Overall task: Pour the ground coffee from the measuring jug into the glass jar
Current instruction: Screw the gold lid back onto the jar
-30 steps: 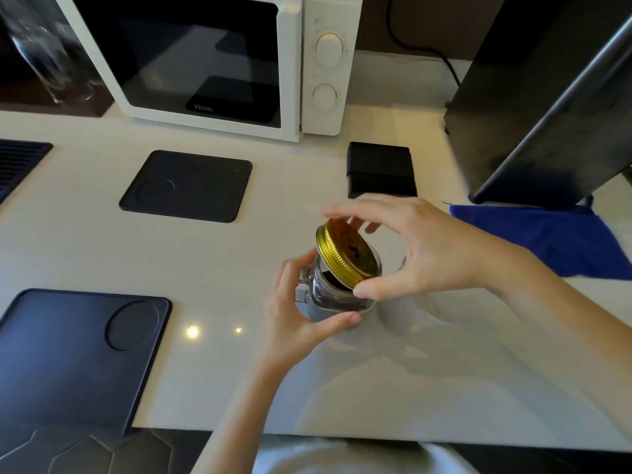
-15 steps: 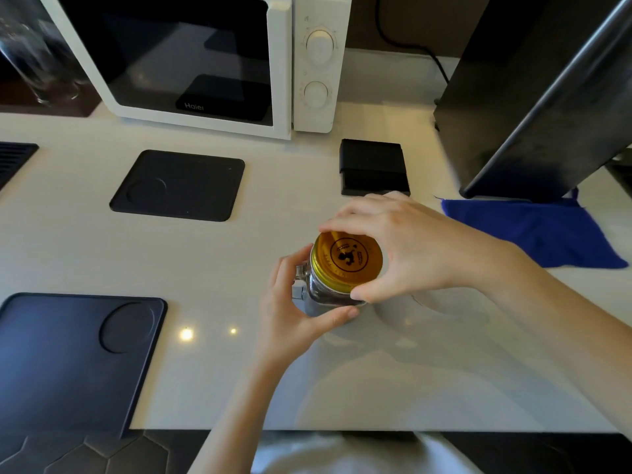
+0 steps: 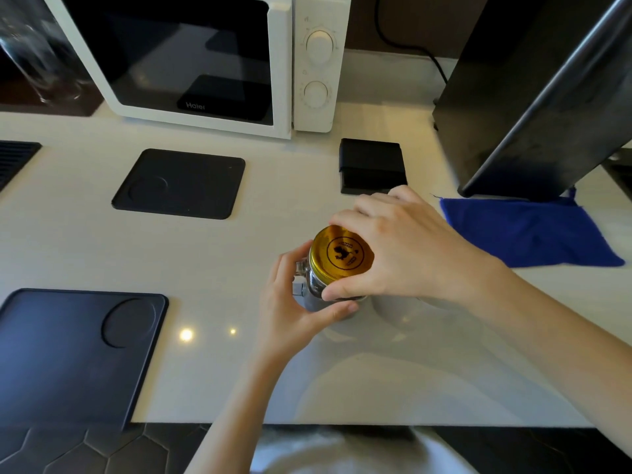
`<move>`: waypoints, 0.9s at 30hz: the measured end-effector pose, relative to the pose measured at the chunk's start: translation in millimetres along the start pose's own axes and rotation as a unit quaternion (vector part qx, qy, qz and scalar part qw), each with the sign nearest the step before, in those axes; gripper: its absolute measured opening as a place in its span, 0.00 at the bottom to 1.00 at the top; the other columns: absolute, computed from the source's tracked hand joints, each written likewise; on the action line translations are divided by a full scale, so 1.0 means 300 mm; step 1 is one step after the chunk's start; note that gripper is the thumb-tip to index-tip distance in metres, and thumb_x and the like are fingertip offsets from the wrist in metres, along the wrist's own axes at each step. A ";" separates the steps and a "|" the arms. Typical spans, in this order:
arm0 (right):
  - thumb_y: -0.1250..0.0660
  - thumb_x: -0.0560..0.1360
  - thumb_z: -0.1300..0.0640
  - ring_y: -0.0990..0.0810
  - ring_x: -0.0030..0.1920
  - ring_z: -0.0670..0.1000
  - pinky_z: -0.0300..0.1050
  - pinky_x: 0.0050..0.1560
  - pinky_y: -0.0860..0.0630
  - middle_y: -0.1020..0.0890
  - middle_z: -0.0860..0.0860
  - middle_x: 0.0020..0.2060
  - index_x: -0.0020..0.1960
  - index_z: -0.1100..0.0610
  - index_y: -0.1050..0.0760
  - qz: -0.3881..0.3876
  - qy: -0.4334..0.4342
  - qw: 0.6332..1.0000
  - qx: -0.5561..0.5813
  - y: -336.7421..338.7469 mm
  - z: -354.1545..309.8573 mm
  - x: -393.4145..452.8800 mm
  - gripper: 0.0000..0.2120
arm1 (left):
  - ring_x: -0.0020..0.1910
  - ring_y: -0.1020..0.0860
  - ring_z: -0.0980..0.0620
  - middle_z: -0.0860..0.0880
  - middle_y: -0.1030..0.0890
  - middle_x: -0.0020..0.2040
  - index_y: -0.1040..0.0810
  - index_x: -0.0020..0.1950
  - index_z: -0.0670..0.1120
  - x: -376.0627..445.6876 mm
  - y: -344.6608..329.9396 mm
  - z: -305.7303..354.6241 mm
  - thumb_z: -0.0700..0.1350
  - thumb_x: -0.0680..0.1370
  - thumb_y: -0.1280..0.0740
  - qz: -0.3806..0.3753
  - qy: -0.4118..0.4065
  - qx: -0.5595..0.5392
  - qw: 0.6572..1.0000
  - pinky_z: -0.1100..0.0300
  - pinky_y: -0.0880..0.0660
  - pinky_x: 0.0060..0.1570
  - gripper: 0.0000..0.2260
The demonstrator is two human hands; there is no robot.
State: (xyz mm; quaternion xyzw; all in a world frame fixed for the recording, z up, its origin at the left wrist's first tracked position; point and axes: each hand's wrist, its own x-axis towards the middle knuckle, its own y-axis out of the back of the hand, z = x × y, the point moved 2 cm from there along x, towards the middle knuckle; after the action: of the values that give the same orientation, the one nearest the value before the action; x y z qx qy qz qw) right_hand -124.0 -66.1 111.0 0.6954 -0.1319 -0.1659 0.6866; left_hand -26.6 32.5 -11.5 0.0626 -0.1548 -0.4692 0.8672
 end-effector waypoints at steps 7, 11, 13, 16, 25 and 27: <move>0.32 0.65 0.36 0.39 0.62 0.47 0.34 0.56 0.38 0.31 0.48 0.64 0.70 0.51 0.39 -0.069 0.003 0.992 0.102 0.035 0.046 -0.019 0.38 | 0.56 0.24 0.58 0.51 0.22 0.55 0.30 0.62 0.51 -0.003 -0.004 0.004 0.61 0.58 0.25 0.002 -0.013 -0.008 1.000 0.68 0.29 0.53 0.36; 0.27 0.66 0.49 0.36 0.63 0.43 0.31 0.56 0.35 0.31 0.45 0.64 0.71 0.47 0.44 -0.099 0.026 0.978 0.181 0.020 0.038 -0.017 0.39 | 0.55 0.25 0.61 0.53 0.23 0.55 0.30 0.62 0.49 -0.004 -0.002 0.005 0.61 0.58 0.25 0.004 -0.016 -0.003 1.000 0.70 0.29 0.52 0.37; 0.31 0.65 0.38 0.29 0.58 0.47 0.37 0.51 0.36 0.26 0.45 0.57 0.71 0.48 0.43 -0.061 0.002 0.991 0.118 0.038 0.041 -0.019 0.39 | 0.55 0.25 0.62 0.55 0.23 0.54 0.30 0.61 0.49 -0.004 -0.001 0.006 0.58 0.57 0.24 0.005 -0.017 0.003 1.000 0.72 0.30 0.52 0.36; 0.32 0.64 0.35 0.32 0.56 0.47 0.40 0.51 0.38 0.27 0.46 0.56 0.70 0.50 0.42 -0.044 0.007 0.997 0.066 0.055 0.038 -0.015 0.41 | 0.55 0.24 0.60 0.53 0.22 0.55 0.30 0.61 0.50 -0.004 -0.002 0.004 0.57 0.57 0.23 0.005 -0.012 0.001 1.000 0.70 0.29 0.52 0.36; 0.40 0.63 0.28 0.32 0.39 0.43 0.42 0.49 0.38 0.29 0.41 0.38 0.64 0.53 0.33 0.001 -0.011 0.998 0.061 0.061 0.043 -0.002 0.39 | 0.55 0.26 0.63 0.55 0.23 0.55 0.30 0.62 0.51 -0.002 0.000 0.011 0.57 0.58 0.24 -0.002 -0.008 0.009 1.000 0.74 0.32 0.52 0.35; 0.30 0.64 0.37 0.33 0.54 0.43 0.39 0.52 0.39 0.31 0.41 0.52 0.68 0.49 0.38 -0.045 0.019 0.992 0.117 0.039 0.045 -0.007 0.38 | 0.55 0.26 0.62 0.54 0.23 0.55 0.30 0.62 0.49 -0.003 -0.001 0.011 0.57 0.57 0.23 -0.002 -0.006 0.009 1.000 0.74 0.32 0.52 0.36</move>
State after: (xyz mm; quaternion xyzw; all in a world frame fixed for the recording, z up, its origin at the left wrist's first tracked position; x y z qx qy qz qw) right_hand -131.1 -77.7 122.9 0.7794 -0.1055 -0.1668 0.5946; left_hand -28.3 33.3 -8.6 0.0677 -0.1638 -0.4695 0.8650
